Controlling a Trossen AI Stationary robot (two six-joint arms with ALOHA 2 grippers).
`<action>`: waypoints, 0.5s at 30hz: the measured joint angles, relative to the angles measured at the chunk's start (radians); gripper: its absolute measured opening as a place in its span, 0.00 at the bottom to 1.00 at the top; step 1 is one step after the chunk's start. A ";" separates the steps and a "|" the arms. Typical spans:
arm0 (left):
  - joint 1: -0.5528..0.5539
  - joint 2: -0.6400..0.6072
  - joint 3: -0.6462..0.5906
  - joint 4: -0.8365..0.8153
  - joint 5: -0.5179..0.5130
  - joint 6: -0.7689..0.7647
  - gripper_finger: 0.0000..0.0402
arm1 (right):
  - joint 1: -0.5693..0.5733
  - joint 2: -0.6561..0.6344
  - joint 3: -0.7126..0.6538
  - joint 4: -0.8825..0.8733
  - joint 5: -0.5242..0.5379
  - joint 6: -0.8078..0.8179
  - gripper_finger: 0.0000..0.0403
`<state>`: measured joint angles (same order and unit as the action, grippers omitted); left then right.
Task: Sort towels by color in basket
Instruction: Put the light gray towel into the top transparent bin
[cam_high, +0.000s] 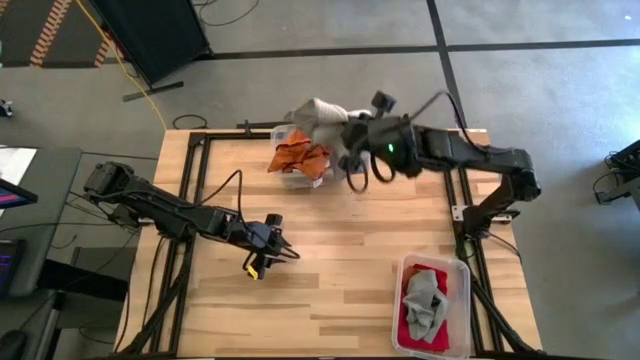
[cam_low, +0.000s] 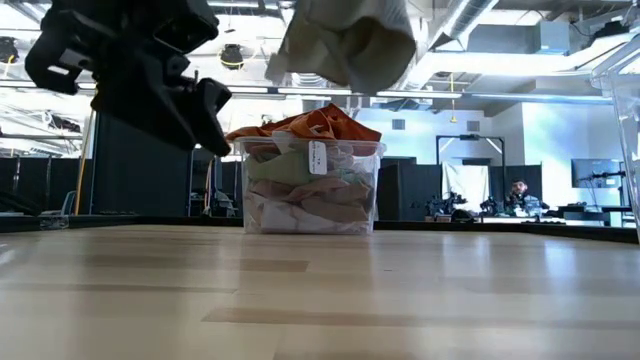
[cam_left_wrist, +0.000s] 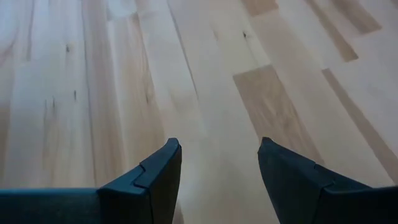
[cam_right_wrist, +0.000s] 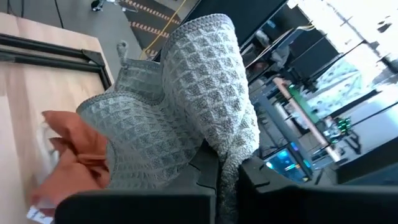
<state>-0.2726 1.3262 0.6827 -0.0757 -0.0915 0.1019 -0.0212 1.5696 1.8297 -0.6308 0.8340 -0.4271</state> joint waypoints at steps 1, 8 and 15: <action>0.000 0.000 0.000 -0.007 -0.001 -0.001 0.51 | -0.025 0.000 0.000 0.000 -0.033 0.000 0.09; 0.000 0.000 -0.029 0.010 0.000 -0.001 0.51 | -0.146 0.000 0.000 0.059 -0.241 0.000 0.09; 0.000 0.000 -0.128 0.114 0.000 -0.054 0.51 | -0.199 0.010 -0.010 0.162 -0.392 -0.001 0.09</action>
<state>-0.2729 1.3261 0.5544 0.0381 -0.0911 0.0484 -0.2203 1.5799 1.8202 -0.4683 0.4416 -0.4282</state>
